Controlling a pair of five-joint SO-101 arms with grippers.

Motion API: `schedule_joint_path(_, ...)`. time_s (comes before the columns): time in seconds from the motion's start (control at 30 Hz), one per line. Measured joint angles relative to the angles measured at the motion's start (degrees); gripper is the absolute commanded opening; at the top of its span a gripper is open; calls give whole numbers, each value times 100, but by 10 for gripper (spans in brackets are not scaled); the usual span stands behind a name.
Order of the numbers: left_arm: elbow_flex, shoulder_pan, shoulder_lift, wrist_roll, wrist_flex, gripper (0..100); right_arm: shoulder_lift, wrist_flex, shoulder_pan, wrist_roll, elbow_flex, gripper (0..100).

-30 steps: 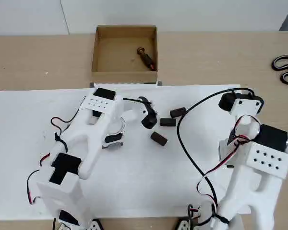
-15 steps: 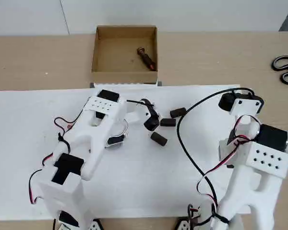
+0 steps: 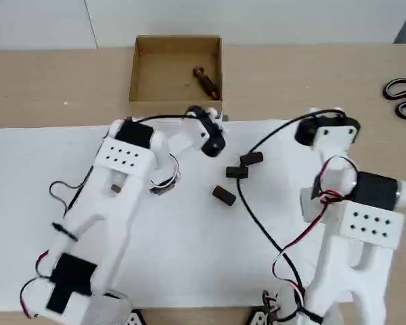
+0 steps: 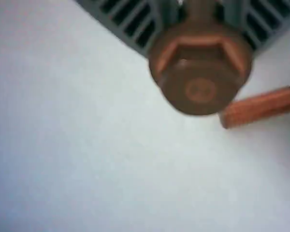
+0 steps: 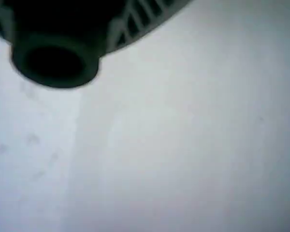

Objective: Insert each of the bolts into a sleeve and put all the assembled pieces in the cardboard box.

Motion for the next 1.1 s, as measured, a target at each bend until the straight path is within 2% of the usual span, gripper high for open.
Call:
schedule_joint_path(0.23,0,0,-765,1916,211,5,-791,0,-765,-9,-79,4)
schedule_joint_path(0.37,26,0,-1037,2145,527,5,-1459,0,-1240,-18,149,4)
schedule_joint_path(0.53,26,0,-1653,2558,536,5,-2391,-18,-1424,-70,782,4)
schedule_joint_path(0.8,492,9,-3235,3684,-176,5,-3974,-325,-1459,-949,1609,4)
schedule_joint_path(0.93,1371,9,-4000,4431,-756,5,-4378,-615,-1451,-1292,2136,4)
schedule_joint_path(1.1,2611,9,-4905,5530,-1582,5,-4826,-1029,-1459,-1371,2734,4)
